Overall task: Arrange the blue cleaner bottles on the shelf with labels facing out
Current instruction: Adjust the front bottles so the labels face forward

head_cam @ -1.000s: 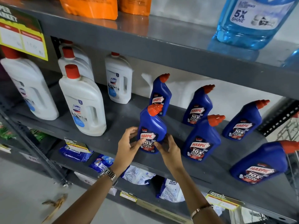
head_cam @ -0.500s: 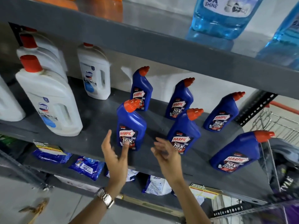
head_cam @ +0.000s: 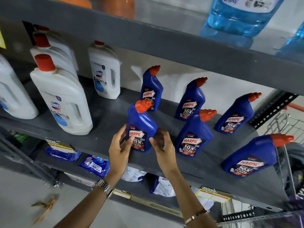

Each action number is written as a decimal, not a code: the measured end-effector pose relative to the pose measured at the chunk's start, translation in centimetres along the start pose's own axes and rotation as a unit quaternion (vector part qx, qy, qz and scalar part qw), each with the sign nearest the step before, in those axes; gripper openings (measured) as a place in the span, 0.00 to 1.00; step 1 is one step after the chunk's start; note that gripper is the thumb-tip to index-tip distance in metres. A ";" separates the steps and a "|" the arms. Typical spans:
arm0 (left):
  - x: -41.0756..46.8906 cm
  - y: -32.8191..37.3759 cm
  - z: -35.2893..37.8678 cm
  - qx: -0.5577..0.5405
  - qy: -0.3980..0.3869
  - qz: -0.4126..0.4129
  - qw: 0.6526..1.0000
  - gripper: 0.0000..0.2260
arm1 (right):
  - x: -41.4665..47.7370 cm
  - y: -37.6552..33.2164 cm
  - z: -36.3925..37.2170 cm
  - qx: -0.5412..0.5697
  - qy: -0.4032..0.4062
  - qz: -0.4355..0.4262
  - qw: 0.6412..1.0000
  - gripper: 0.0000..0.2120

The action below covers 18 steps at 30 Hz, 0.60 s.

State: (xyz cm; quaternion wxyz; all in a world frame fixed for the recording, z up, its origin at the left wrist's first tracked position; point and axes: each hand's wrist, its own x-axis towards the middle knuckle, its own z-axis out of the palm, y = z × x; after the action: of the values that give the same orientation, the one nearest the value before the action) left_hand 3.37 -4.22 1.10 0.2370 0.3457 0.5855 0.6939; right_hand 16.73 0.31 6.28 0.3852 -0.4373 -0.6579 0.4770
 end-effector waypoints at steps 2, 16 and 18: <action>-1.1 0.4 0.1 0.003 0.042 0.023 0.999 0.20 | -1.2 0.4 0.0 0.027 0.038 0.005 0.999 0.16; -4.6 1.9 12.2 0.047 -0.152 -0.017 0.987 0.21 | -0.9 4.9 -13.1 -0.013 0.119 0.040 0.992 0.21; -3.6 1.7 13.1 0.030 -0.159 -0.043 0.986 0.19 | -0.8 5.2 -13.1 -0.008 0.109 0.048 0.993 0.19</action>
State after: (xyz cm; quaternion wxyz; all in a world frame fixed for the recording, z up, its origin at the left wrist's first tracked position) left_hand 15.72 1.27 3.02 0.3461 0.4332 0.5752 0.6014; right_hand 30.18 4.19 4.43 0.4274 -0.5210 -0.5939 0.4394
